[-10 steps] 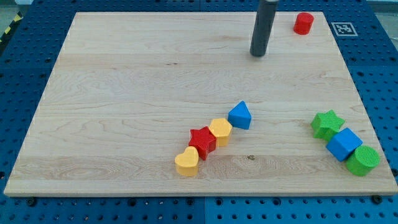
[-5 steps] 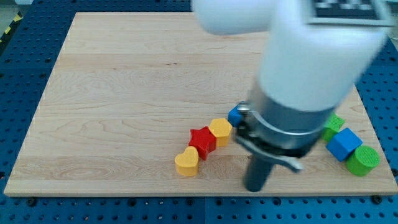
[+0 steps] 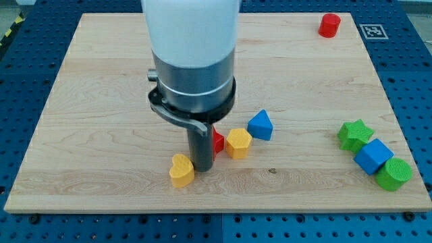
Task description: Slide red star closer to the red circle
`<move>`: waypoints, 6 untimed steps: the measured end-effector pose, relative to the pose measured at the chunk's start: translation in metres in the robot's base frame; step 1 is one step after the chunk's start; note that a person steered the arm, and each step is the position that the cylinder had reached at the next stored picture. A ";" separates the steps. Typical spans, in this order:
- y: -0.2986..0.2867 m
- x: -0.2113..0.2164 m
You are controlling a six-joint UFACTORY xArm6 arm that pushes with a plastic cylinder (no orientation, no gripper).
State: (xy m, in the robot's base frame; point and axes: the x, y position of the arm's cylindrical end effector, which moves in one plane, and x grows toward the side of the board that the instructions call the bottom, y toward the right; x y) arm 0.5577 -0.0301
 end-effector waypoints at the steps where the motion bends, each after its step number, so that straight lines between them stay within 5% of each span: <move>1: 0.000 -0.002; 4: 0.000 -0.078; 6: 0.009 -0.073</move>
State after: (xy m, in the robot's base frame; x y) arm 0.4852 -0.0207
